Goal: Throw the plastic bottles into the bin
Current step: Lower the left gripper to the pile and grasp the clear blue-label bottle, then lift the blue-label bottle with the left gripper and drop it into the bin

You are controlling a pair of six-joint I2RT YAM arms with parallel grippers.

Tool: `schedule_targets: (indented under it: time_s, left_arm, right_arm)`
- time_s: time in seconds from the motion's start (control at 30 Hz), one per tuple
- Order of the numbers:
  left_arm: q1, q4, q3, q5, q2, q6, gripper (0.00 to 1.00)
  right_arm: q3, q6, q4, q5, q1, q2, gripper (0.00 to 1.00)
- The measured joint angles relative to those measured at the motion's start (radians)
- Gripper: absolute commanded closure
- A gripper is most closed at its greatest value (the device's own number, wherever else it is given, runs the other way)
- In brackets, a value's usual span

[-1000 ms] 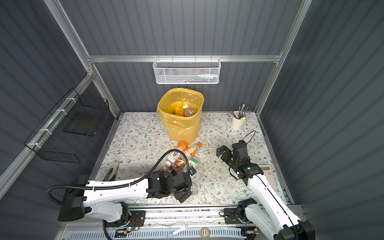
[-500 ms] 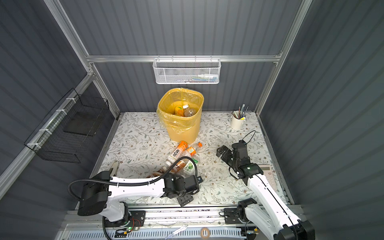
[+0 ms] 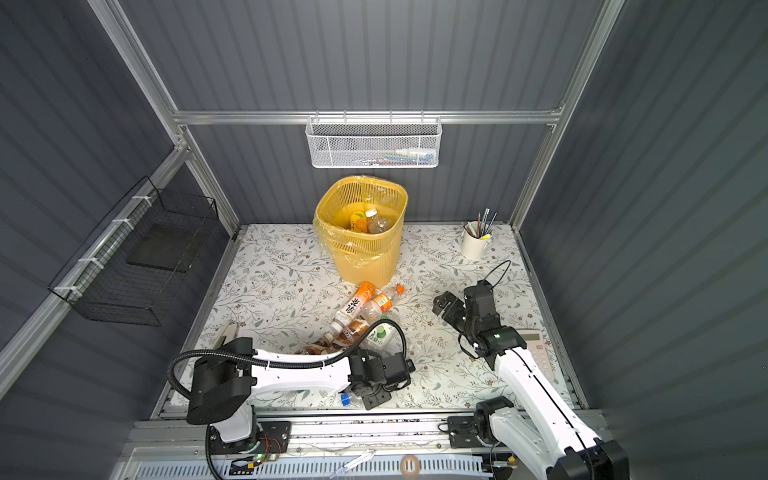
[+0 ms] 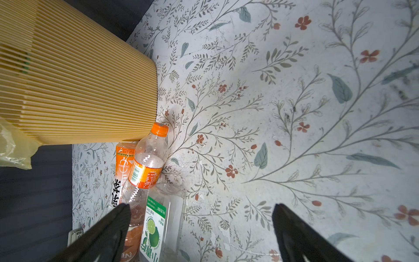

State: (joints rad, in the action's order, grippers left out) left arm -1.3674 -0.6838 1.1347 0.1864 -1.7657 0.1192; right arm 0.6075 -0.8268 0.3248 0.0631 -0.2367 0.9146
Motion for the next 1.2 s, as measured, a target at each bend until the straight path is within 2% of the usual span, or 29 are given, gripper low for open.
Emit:
schedule_targets:
  time_s: [0.2,0.4,0.53,0.67,0.8,0.87,0.97,1.0,1.1,1.2]
  left_arm:
    - [0.000,0.023,0.002,0.050,0.037,0.011,0.56]
    - [0.013,0.076,0.032,0.216,0.328,0.014,0.56]
    - [0.072,0.204,0.108,0.314,0.526,-0.069,0.56]
    - [0.153,0.366,0.219,0.376,0.605,-0.203,0.53]
    - [0.222,0.505,0.399,0.382,0.540,-0.330,0.53]
    - [0.278,0.545,0.478,0.336,0.480,-0.352,0.53]
    - [0.438,0.556,0.617,0.216,0.334,-0.317,0.51]
    - [0.496,0.538,0.686,0.177,0.264,-0.296,0.47]
    - [0.608,0.433,0.950,0.089,0.020,-0.239,0.25]
    - [0.666,0.280,1.197,0.029,-0.200,-0.178,0.09]
  right_arm:
    - [-0.014,0.008,0.000,0.002,0.019,-0.002,0.01]
    - [-0.032,0.016,-0.002,0.005,0.037,-0.026,0.01]
    - [-0.044,0.017,-0.004,0.013,0.045,-0.045,0.01]
    - [-0.045,0.018,-0.010,0.027,0.049,-0.060,0.01]
    - [-0.045,0.024,-0.010,0.039,0.049,-0.083,0.01]
    - [-0.045,0.027,-0.009,0.042,0.049,-0.097,0.01]
    - [-0.045,0.034,-0.007,0.043,0.049,-0.115,0.01]
    - [-0.045,0.040,-0.005,0.044,0.049,-0.120,0.01]
    - [-0.042,0.058,0.008,0.046,0.049,-0.122,0.01]
    - [-0.029,0.077,0.031,0.047,0.051,-0.122,0.01]
